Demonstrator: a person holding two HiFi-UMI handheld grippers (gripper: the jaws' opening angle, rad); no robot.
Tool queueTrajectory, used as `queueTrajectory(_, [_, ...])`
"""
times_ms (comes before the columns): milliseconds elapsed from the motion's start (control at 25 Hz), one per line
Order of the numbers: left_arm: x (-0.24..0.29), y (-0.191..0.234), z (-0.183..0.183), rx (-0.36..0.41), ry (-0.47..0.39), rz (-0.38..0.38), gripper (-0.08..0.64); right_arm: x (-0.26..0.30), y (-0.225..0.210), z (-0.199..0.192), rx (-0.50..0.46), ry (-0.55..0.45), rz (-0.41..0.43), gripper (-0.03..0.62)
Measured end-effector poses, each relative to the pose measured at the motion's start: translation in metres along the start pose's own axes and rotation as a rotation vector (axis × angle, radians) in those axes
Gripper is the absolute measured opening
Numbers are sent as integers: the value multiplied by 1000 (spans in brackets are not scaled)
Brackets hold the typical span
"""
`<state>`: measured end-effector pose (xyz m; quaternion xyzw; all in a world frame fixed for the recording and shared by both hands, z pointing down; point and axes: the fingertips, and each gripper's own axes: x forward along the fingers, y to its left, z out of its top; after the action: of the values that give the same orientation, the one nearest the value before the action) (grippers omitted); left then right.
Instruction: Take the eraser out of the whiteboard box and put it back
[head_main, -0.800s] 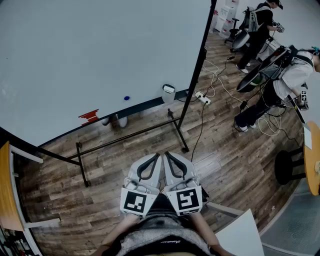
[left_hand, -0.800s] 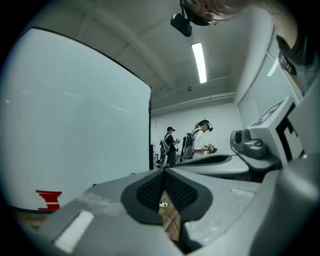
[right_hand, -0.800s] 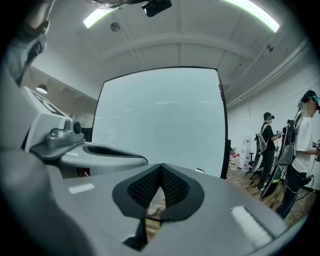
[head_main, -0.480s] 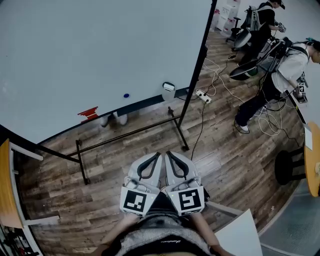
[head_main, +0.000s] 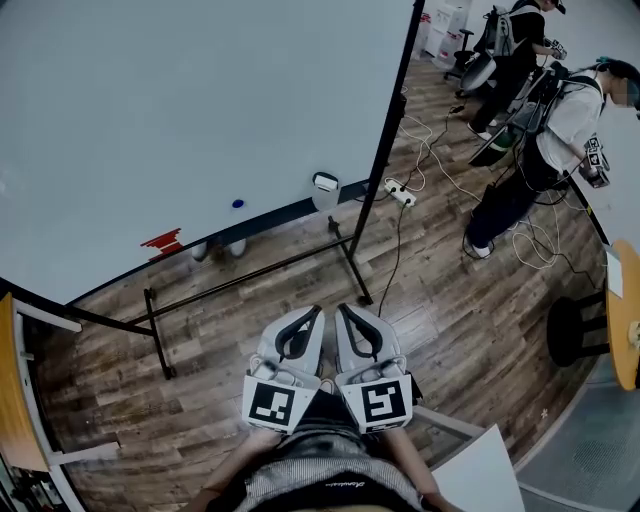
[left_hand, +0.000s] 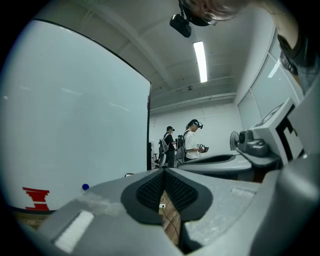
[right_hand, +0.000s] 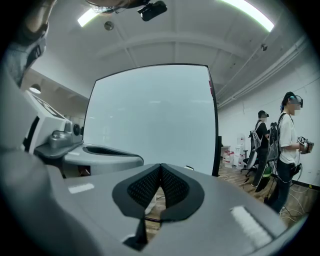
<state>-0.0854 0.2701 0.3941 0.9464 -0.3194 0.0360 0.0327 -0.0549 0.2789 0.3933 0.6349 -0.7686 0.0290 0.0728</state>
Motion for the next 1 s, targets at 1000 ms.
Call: queueTrajectory(1000, [196,154,31,68,-7,-105,1,237,-101,30,-29,26,-41,2])
